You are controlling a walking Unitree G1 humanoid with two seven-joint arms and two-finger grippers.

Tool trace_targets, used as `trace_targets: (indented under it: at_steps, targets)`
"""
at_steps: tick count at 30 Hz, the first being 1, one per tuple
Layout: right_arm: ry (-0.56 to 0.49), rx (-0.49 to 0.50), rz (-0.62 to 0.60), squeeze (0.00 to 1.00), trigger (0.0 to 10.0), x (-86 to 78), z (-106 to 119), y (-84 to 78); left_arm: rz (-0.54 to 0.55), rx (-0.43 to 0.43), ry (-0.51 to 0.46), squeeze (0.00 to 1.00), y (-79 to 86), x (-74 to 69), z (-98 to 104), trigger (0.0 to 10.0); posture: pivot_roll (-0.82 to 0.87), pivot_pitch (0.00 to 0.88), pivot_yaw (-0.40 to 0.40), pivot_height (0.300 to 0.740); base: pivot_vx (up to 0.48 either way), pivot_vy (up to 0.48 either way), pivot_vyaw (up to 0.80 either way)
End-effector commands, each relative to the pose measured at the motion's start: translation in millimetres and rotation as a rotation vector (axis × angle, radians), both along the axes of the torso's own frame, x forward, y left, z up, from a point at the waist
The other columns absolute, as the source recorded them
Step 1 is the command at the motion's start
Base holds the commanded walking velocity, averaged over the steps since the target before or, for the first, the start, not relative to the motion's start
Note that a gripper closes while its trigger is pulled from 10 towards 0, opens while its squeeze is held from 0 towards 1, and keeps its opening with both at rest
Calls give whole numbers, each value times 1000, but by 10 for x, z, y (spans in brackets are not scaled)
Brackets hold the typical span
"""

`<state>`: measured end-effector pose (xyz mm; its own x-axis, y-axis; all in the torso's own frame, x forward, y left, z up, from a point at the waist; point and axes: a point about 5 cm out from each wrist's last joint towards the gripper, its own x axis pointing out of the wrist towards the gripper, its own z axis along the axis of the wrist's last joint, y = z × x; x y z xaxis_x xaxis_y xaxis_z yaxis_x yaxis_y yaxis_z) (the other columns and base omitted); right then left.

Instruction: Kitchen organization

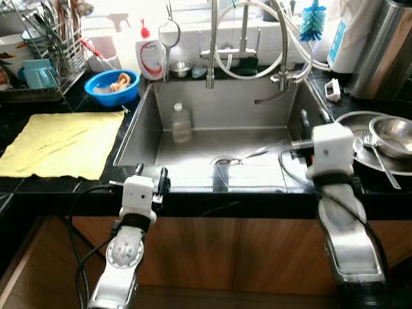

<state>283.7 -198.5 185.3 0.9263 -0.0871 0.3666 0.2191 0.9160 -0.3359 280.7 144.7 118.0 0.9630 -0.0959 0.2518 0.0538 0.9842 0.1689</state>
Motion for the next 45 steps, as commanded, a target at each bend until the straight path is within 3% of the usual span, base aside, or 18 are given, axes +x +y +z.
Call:
trace_targets:
  at_steps: [1,2,3,4,10,17,18,19,21,24,27,38,45]
  targets:
    - [-63,-6,-24,0,10000,-73,126,-29,3,16,69,0,22,-22,-140,10000,-127,0,75,740,0,0,0]
    - [-69,-5,-60,859,10000,-191,110,-109,-1,15,70,0,13,-18,-144,10000,-130,0,75,740,0,0,0]
    - [-69,-5,-60,859,10000,-191,110,-109,-1,15,70,0,13,-18,-144,10000,-130,0,75,740,0,0,0]
    - [-72,-3,-99,1000,10000,-273,106,-164,-4,14,70,0,4,-14,-146,10000,-131,0,75,740,0,0,0]
    - [-65,22,-196,1000,10000,-444,56,-213,-6,14,68,0,-1,-3,-153,10000,-128,0,72,740,0,0,0]
    - [23,101,-245,1000,10000,-422,-117,-259,-7,17,68,0,3,1,-158,10000,-128,0,72,740,0,0,0]
    - [76,123,-256,227,10000,-394,-212,-275,-3,18,68,0,11,1,-167,10000,-128,0,70,740,0,0,0]
    - [113,141,-282,0,10000,-383,-290,-308,-2,18,68,0,11,-1,-173,10000,-122,0,66,740,0,0,0]
    - [152,237,-390,0,10000,-406,-412,-446,-2,20,68,0,7,-4,-181,10000,-118,0,64,740,0,0,0]
    - [157,328,-427,0,10000,-413,-467,-523,2,20,66,0,13,-7,-183,10000,-118,0,63,740,0,0,0]
    - [139,300,-399,0,10000,-382,-418,-508,3,20,69,0,18,-17,-197,10000,-121,0,63,740,0,0,0]
    - [66,344,-371,0,10000,-235,-229,-495,14,19,68,0,22,-32,-215,10000,-119,0,57,740,0,0,0]
    - [42,320,-305,0,10000,-177,-141,-398,24,18,65,0,33,-28,-212,10000,-117,0,53,740,0,0,0]
